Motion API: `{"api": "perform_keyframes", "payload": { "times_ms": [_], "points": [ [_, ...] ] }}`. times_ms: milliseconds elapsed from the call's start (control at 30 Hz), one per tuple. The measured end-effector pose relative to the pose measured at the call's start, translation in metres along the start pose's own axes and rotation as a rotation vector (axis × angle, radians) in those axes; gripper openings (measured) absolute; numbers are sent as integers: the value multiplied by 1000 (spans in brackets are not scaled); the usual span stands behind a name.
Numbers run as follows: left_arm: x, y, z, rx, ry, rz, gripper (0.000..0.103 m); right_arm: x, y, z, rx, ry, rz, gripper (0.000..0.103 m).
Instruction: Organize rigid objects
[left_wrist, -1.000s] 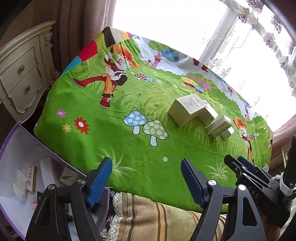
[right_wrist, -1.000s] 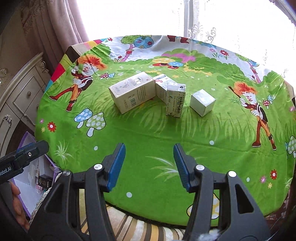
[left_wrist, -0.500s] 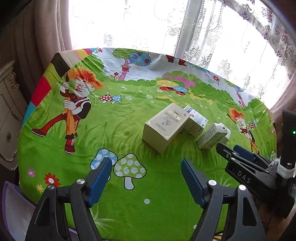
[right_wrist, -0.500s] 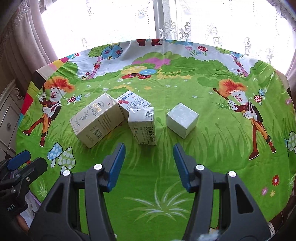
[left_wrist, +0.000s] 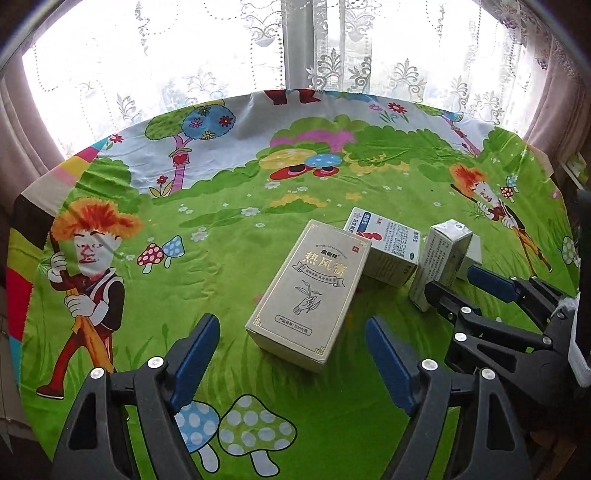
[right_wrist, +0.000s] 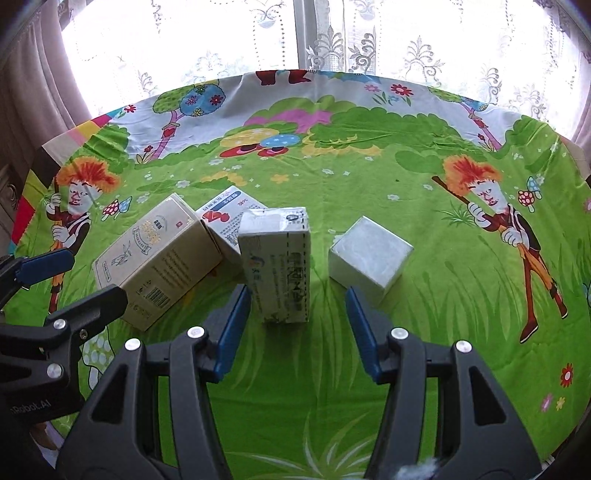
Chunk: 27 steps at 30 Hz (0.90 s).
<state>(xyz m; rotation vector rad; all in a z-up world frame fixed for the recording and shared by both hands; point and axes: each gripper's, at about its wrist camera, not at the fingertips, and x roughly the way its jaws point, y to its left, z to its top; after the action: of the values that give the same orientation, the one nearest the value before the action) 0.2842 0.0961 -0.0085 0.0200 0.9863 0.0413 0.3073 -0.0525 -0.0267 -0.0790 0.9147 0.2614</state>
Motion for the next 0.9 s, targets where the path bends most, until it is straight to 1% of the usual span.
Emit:
{"api": "perform_keyframes", "payload": {
  "times_ms": [33,133,200,300,333,367,400,433,467,500,767,900],
  "points": [
    [3,1,2,6,-2,4,82,2,-1,-1,0,0,-1,58],
    [15,1,6,29,15,1,82,9,-2,-1,-5,8,4,52],
    [22,1,8,38,24,8,82,14,-2,-2,-9,17,10,43],
    [32,0,9,19,48,-26,82,19,-3,-4,-13,25,18,39],
    [35,0,8,12,62,-45,80,20,-3,-5,-15,25,20,38],
    [37,-2,7,11,72,-60,77,20,-3,-5,-16,25,21,38],
    [38,-4,5,14,80,-67,66,20,-3,-5,-16,24,22,38],
    [40,-6,3,15,92,-72,59,20,-3,-6,-16,25,25,38],
    [41,-6,1,7,100,-81,57,20,-4,-6,-15,27,28,38],
    [41,-6,-1,-5,104,-92,53,20,-4,-7,-15,27,30,38],
    [26,-6,-15,-62,115,-113,52,9,-5,-10,-18,20,54,38],
    [10,-6,-23,-90,102,-121,52,-1,-8,-14,-16,19,72,38]
  ]
}}
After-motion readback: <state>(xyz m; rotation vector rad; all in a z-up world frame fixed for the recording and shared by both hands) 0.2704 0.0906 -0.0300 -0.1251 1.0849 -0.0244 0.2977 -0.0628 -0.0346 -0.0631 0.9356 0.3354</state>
